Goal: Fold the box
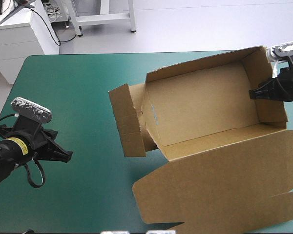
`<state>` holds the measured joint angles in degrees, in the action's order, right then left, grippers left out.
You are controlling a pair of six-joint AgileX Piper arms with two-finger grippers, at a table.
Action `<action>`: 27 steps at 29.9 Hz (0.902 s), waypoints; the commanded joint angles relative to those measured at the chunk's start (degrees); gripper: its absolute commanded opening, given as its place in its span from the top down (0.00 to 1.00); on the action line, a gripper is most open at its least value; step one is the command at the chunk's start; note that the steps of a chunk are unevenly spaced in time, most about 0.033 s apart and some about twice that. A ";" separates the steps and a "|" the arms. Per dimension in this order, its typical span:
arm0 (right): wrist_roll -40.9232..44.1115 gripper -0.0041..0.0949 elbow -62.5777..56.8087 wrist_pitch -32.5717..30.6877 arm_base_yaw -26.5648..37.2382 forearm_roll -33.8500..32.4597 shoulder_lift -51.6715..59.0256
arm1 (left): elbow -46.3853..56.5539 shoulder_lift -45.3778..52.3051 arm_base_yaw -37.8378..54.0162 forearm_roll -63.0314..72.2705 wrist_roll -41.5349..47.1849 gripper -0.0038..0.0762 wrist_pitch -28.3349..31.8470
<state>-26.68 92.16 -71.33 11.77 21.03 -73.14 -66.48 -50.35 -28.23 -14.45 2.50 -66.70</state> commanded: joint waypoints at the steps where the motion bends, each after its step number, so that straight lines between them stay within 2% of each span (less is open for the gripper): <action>1: -1.24 0.98 1.94 -0.39 1.41 2.61 3.93 | -1.35 0.44 0.04 -1.15 0.58 0.94 3.75; 10: -1.67 0.98 1.94 -0.39 1.59 3.75 5.54 | -1.09 -0.79 0.04 0.33 1.68 0.94 4.03; 17: -1.67 0.98 1.94 -0.39 1.59 4.70 5.54 | 7.90 -1.31 0.04 -0.13 2.52 0.93 15.86; 20: -1.67 0.98 1.94 -0.39 1.59 4.76 5.54 | 11.94 -1.89 1.12 -0.13 4.09 0.93 17.48; 25: -1.67 0.98 1.94 -0.39 1.59 4.76 5.66 | 16.92 -2.58 9.31 3.60 4.11 0.93 20.13; 27: -1.67 0.98 1.94 -0.39 1.59 4.76 5.66 | 18.64 -2.58 14.70 10.22 -1.02 0.93 23.17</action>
<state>-28.60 92.16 -71.38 12.90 23.15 -68.96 -48.32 -53.34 -18.80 -10.37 5.35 -49.83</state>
